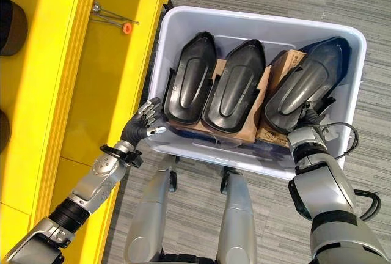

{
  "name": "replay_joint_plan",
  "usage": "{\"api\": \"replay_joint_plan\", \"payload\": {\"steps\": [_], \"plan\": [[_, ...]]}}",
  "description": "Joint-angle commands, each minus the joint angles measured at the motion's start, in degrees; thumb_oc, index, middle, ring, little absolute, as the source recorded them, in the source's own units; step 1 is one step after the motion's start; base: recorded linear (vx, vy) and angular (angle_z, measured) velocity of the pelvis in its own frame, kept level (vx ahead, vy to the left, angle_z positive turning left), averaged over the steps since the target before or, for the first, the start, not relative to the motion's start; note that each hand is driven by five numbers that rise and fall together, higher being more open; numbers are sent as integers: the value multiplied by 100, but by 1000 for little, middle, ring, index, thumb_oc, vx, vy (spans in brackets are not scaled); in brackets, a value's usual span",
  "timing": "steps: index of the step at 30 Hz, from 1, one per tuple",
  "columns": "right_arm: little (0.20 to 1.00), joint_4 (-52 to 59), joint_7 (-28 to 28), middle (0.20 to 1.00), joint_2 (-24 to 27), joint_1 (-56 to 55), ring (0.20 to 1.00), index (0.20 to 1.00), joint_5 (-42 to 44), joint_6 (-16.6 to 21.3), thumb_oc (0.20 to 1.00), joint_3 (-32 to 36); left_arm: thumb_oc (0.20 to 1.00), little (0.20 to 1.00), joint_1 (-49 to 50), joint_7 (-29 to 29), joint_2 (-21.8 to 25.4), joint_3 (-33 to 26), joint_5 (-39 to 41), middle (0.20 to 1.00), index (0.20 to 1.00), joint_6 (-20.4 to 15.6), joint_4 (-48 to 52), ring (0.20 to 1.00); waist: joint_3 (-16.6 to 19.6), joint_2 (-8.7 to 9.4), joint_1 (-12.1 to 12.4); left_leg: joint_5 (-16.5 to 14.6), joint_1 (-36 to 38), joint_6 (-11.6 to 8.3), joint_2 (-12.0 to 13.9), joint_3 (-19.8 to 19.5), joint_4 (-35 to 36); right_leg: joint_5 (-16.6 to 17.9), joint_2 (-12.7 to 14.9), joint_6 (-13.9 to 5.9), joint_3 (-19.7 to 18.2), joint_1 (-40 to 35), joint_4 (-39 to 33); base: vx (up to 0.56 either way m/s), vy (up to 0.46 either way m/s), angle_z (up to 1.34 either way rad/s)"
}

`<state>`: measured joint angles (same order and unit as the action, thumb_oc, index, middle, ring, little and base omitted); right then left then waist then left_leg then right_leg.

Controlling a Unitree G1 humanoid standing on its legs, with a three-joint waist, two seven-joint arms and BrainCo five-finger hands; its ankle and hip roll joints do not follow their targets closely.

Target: Move parts from the plastic box to the shelf.

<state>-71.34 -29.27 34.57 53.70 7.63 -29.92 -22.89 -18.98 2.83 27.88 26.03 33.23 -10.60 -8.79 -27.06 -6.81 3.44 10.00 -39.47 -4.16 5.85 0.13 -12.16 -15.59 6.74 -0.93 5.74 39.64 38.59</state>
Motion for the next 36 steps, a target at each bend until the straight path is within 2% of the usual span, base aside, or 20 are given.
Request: {"api": "replay_joint_plan", "payload": {"steps": [1,4,10,11,16,18,21,29,36], "plan": [[200,-416,371,200,-469,-516,200,200,134,-298,200,71,1000,1000,-86,-64,43,100,196,1000,1000,-417,189,1000,-274,-281,102,-954,104,353,-547,247,-360,219,-253,-44,37,-13,-160,0,0,0],[200,-422,261,200,-436,-578,200,200,55,-188,200,109,1000,1000,-57,-60,52,102,222,1000,1000,-446,193,1000,-274,-281,91,-956,191,360,-553,266,-305,236,-250,-65,25,-89,-222,2,11,0],[200,-333,-699,200,-424,-684,200,200,-185,330,200,183,1000,1000,-57,-6,11,138,222,1000,1000,-541,154,1000,-274,-272,40,-955,333,380,-543,334,-190,299,-259,-99,-30,-208,-382,-15,30,1],[200,-218,-1076,200,-354,-652,200,200,-211,651,200,245,1000,1000,-95,28,31,114,254,1000,1000,-584,167,1000,-274,-304,45,-821,249,412,-490,377,-129,464,-315,-72,-12,-119,-468,-86,40,2],[200,151,-1682,200,-281,-666,200,200,-144,1618,200,444,1000,1000,-77,77,17,126,271,1000,1000,-679,142,1000,-274,-268,-22,-862,468,425,-489,427,-7,511,-334,-121,-96,-315,-654,-34,51,-6],[200,623,-1942,200,-251,-797,200,200,-71,2196,200,499,1000,1000,-40,140,32,50,233,1000,1000,-697,194,1000,-274,-182,-109,-896,696,436,-472,483,127,570,-362,-166,-173,-523,-871,-35,77,-9],[200,1274,-2249,200,-226,-1063,200,200,-122,2526,200,561,1000,1000,41,172,59,-109,248,1000,1000,-663,287,1000,-274,-89,-218,-947,941,455,-441,548,242,609,-373,-202,-240,-733,-1046,-16,46,-21],[200,2538,-2500,200,-313,-1717,200,200,-437,2398,200,827,1000,1000,136,155,-48,-351,135,1000,1000,-515,404,1000,-274,93,-439,-1046,1566,454,-419,605,435,642,-372,-251,-404,-1363,-1400,3,21,-10],[200,2960,-2519,200,-355,-1788,200,200,-658,2308,200,911,1000,1000,81,189,-128,-414,115,1000,1000,-399,433,1000,-274,149,-462,-1056,1756,431,-413,586,448,672,-364,-244,-393,-1595,-1515,2,0,-1]]}}
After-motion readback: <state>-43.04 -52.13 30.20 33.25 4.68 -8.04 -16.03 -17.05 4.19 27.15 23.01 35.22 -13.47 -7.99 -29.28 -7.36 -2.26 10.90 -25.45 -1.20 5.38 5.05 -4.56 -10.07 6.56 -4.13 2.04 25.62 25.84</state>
